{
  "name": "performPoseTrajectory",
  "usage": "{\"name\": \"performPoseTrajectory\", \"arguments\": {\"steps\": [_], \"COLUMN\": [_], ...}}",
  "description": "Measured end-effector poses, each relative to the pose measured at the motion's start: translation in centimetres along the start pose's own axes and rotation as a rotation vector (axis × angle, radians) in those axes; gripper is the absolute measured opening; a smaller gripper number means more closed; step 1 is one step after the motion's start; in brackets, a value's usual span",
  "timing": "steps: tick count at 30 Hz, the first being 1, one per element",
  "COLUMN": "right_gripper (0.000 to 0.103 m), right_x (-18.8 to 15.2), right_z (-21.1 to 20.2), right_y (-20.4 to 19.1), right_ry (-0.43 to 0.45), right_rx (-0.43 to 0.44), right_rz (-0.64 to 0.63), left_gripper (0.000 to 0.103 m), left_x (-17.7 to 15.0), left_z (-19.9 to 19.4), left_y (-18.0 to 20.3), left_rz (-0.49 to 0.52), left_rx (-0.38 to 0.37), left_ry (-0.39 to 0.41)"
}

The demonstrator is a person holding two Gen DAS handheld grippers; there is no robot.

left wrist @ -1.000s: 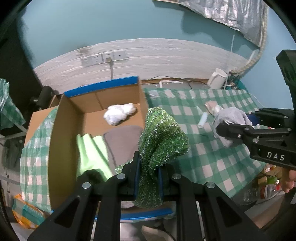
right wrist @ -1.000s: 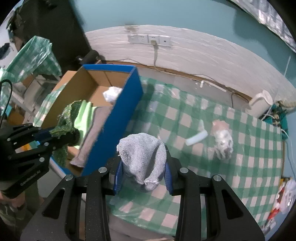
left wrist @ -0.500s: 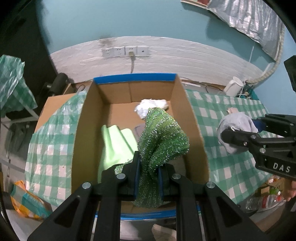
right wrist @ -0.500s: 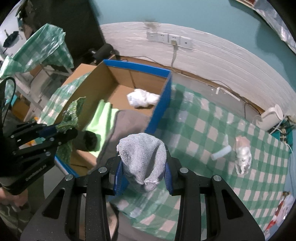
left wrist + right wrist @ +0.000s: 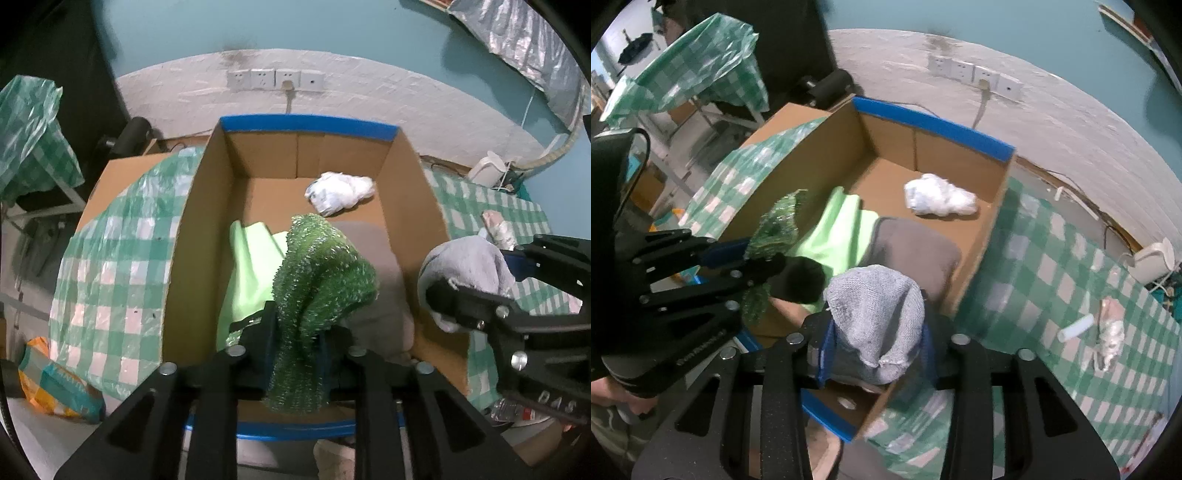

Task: Organize soft objects
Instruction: 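Open both tools to drop the sock and scrubber into the box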

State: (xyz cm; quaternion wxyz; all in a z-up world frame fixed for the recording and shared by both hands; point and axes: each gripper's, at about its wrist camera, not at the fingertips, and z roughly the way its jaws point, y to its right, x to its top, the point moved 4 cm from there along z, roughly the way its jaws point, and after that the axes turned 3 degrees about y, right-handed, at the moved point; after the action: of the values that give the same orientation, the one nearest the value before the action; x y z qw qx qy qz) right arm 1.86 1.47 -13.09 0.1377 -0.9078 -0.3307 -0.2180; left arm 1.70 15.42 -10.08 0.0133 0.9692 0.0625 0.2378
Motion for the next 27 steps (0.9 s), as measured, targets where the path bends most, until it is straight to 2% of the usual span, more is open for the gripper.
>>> {"name": "performPoseTrajectory", "arguments": {"steps": [1, 2, 4, 5, 10, 27], "right_gripper": [0.043, 0.052, 0.064, 0.066, 0.070, 0.072], "right_x": [0.0, 0.0, 0.0, 0.0, 0.0, -0.8], "right_z": [0.3, 0.5, 0.7, 0.7, 0.9, -0.4], "right_y": [-0.3, -0.4, -0.6, -0.6, 0.2, 3.8], "right_ry": [-0.007, -0.014, -0.005, 0.000, -0.001, 0.024], "right_rx": [-0.003, -0.009, -0.030, -0.039, -0.048, -0.063], "right_rz": [-0.009, -0.017, -0.025, -0.027, -0.007, 0.073], "left_gripper": [0.042, 0.048, 0.049, 0.050, 0.052, 0.053], "left_x": [0.0, -0.1, 0.0, 0.0, 0.1, 0.2], "left_z": [0.1, 0.1, 0.0, 0.1, 0.0, 0.4], "left_y": [-0.2, -0.4, -0.7, -0.9, -1.1, 1.0], "left_rz": [-0.006, -0.010, -0.008, -0.009, -0.012, 0.028], "left_rx": [0.004, 0.010, 0.021, 0.029, 0.030, -0.003], "left_ry": [0.000, 0.003, 0.013, 0.012, 0.015, 0.018]}}
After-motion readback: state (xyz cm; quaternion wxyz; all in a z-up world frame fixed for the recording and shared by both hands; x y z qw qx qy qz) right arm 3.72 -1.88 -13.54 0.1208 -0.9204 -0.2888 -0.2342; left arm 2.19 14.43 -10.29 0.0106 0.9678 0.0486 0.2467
